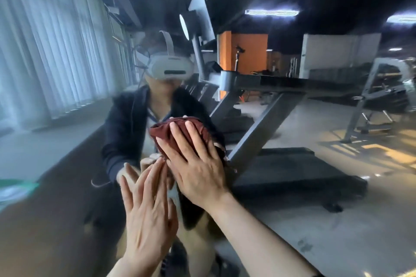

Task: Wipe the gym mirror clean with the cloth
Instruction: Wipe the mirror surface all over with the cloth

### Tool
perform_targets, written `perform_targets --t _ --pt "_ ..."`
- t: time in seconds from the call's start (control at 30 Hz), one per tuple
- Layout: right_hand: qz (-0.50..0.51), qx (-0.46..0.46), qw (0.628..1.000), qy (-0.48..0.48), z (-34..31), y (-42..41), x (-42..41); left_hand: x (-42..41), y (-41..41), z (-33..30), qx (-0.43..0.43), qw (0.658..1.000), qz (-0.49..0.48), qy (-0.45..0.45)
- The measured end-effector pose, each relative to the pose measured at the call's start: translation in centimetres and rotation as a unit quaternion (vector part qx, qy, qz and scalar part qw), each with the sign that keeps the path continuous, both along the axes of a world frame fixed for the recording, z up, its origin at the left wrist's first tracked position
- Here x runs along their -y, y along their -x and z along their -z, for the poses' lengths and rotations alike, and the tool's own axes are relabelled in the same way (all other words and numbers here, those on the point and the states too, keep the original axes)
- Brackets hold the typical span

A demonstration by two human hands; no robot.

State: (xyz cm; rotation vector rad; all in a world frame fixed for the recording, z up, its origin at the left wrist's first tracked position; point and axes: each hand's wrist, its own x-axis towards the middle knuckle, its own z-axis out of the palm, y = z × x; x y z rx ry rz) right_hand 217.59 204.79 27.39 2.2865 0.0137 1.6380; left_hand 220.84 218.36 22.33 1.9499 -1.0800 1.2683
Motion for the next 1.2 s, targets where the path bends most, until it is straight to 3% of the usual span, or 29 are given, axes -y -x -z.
perform_targets --t 0.07,0.23,0.37,0.43,0.5,0.63,0.73,0.83,0.93,1.07,1.2 --pt "0.003 0.026 1.0 -0.009 -3.3 0.2 1.1 0.2 -0.4 -1.3 0.021 1.0 0.003 -0.005" --pt "0.072 0.165 0.96 -0.216 -6.1 2.6 6.8 1.8 -0.5 -5.3 0.044 0.999 0.013 -0.013" --pt "0.087 0.209 0.935 -0.273 -6.9 0.8 4.2 0.5 -1.2 -7.5 0.068 0.998 0.003 -0.008" --pt "0.064 0.167 0.961 -0.211 -8.4 -0.7 1.2 -0.6 -2.1 -8.7 0.08 0.997 -0.007 0.006" --pt "0.033 0.107 0.99 -0.091 -10.7 -2.1 -1.6 -1.3 -3.0 -10.5 0.088 0.996 -0.02 0.029" --pt "-0.001 0.056 0.997 0.047 -17.0 -2.7 -2.9 -2.0 -3.8 -16.0 0.086 0.993 -0.037 0.066" --pt "0.033 0.105 0.994 0.003 -19.2 -0.7 1.6 -2.1 -3.8 -19.8 0.095 0.993 -0.06 0.032" --pt "0.067 0.197 0.969 -0.131 -18.7 0.7 5.6 -3.1 -4.1 -22.5 0.109 0.99 -0.081 0.026" --pt "0.082 0.249 0.944 -0.202 -18.9 -0.8 3.6 -5.3 -4.9 -24.4 0.133 0.985 -0.105 0.035" --pt "0.025 0.177 0.983 -0.046 -22.4 -4.6 -3.7 -8.5 -6.4 -26.6 0.136 0.979 -0.142 0.057" --pt "-0.028 0.093 0.992 0.077 -26.8 -7.8 -9.1 -10.2 -7.8 -28.8 0.121 0.975 -0.163 0.092"
